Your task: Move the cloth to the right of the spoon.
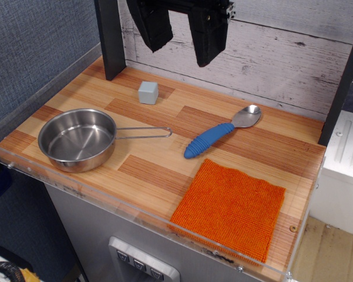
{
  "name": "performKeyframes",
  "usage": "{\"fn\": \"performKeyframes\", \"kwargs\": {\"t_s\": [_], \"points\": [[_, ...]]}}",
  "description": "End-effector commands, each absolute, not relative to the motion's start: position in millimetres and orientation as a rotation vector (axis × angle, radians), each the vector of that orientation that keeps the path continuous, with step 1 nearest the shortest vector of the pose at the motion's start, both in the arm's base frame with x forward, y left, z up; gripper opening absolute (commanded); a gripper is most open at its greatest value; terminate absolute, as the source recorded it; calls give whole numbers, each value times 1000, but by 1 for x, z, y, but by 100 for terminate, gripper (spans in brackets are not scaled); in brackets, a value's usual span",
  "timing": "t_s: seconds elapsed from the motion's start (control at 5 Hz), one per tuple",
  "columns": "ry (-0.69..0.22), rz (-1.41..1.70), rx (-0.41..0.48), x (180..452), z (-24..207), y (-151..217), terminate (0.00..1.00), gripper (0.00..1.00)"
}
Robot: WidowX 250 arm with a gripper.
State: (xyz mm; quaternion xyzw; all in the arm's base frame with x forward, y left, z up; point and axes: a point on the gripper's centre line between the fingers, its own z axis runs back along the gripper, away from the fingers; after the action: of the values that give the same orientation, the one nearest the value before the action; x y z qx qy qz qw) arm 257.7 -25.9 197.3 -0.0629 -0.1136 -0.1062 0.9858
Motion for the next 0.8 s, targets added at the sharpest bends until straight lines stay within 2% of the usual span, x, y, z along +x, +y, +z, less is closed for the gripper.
{"fn": "performKeyframes", "kwargs": {"t_s": [0.0, 0.4, 0.6], "points": [[-228, -213, -126, 258, 197, -26, 0, 100], [-219, -250, -149, 245, 168, -66, 0, 100], [-214, -269, -126, 240, 147, -80, 0, 100]]}}
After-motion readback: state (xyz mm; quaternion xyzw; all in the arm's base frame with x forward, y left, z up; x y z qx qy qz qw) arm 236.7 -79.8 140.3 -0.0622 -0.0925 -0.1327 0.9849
